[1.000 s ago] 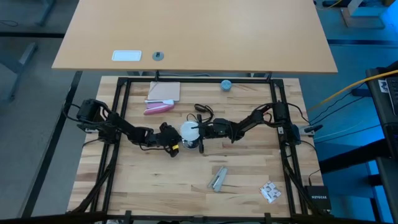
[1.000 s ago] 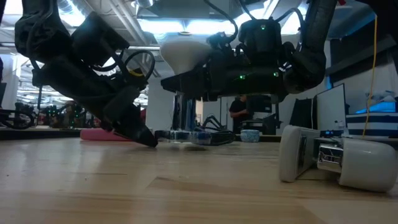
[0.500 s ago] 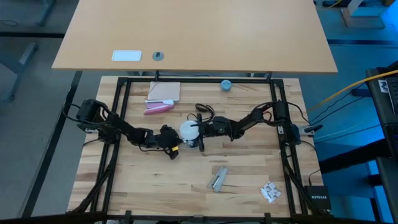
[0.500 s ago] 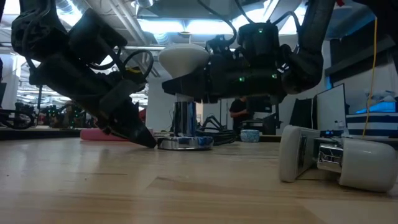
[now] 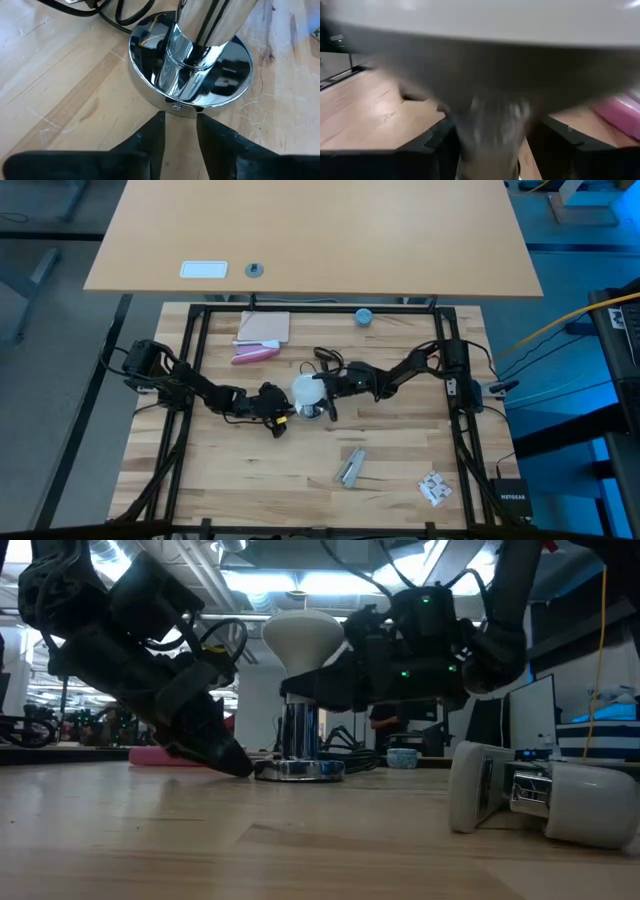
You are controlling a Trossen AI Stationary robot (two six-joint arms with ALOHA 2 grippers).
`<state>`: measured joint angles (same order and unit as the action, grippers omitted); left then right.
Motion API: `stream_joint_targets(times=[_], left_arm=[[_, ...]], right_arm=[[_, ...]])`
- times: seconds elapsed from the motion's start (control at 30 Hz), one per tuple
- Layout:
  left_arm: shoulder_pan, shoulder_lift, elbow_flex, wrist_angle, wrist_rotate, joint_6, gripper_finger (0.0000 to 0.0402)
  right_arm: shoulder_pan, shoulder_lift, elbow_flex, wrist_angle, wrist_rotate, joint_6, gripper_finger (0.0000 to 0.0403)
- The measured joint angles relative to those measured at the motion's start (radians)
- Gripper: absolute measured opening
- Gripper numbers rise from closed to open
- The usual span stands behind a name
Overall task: Screw lightbulb
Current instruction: Remove the lightbulb from the lamp
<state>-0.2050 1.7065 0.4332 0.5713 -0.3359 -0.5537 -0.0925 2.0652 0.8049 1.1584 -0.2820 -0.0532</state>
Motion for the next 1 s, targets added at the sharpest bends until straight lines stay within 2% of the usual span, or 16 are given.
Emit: stream_joint_targets(times=[0.23,0.5,1.0], left_arm=[[0.002,0.001,-0.002,0.016,0.000,-0.014,0.0115],[0.004,0.004,-0.002,0.057,0.006,-0.009,0.0115],[0.004,0.004,-0.001,0.115,-0.001,0.127,0.0115]], right_arm=[[-0.014,-0.028,-0.065,0.071,0.018,-0.004,0.0209],[-0.012,-0.030,-0.064,0.018,0.084,-0.006,0.0209],[-0.013,-0.030,-0.063,-0.007,0.126,-0.004,0.0209]])
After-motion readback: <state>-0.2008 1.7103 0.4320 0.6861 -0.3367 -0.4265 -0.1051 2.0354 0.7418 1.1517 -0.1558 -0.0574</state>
